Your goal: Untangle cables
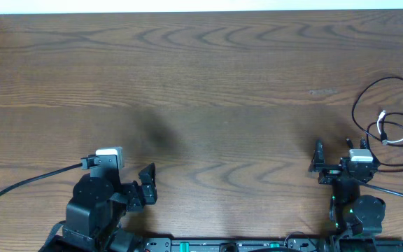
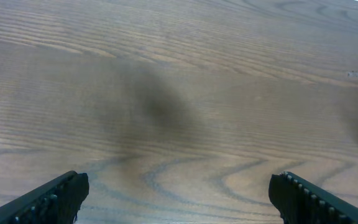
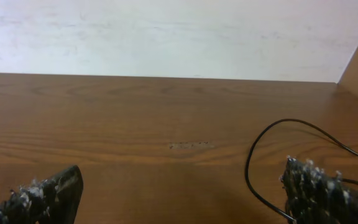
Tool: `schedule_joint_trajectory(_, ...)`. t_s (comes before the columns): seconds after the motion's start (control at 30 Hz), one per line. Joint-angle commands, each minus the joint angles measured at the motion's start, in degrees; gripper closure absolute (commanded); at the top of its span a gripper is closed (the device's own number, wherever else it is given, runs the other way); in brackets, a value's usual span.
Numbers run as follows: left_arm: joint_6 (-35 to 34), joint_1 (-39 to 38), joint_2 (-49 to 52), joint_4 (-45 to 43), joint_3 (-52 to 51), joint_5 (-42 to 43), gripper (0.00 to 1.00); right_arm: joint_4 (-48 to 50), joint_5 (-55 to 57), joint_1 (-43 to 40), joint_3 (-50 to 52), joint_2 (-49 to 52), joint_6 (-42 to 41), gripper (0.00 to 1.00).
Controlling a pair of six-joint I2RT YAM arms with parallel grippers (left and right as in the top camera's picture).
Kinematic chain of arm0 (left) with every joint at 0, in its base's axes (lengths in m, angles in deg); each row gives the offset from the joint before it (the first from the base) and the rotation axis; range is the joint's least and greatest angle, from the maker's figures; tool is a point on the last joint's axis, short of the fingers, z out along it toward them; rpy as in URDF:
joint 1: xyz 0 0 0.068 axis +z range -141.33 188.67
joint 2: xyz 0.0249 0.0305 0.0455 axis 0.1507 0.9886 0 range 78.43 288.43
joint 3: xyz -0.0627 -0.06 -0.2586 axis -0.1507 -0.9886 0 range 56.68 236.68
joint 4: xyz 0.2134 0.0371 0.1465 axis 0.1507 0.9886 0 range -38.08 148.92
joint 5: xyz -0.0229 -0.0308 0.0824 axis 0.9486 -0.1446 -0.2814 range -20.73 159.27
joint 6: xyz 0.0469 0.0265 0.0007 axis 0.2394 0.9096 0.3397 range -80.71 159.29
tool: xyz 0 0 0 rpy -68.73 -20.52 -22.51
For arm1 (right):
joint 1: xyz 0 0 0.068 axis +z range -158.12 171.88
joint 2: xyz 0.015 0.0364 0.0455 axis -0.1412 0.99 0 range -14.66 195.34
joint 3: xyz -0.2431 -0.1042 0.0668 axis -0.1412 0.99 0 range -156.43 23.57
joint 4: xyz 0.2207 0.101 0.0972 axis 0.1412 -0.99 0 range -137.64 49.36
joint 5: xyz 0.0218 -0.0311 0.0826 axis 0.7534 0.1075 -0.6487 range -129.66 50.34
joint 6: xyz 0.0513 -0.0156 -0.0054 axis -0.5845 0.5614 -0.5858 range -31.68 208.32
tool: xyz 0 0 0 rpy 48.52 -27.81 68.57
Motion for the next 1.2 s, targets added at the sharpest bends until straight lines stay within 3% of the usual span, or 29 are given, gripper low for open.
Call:
schedule_joint_trajectory(0.0,-0.07,-0.2,-0.26,-0.04,-0.37,-0.72,0.02,-0.28,-0.55,-0.33,0.09,-0.37,0.7,0.01)
schedule_joint_trajectory(0.93,0.13,0.55,-2.03,2.51,-1.18,-0.76,0.02,-0.26,-0.55,-0.33,0.09,-0.35,0.7,0.01)
schedule_joint_trajectory(1.17,0.13,11.91,-10.34,-13.0,-16.26,-0.52,0.02,-0.28,-0.55,-0.33,0.09,-0.35,0.7,0.01)
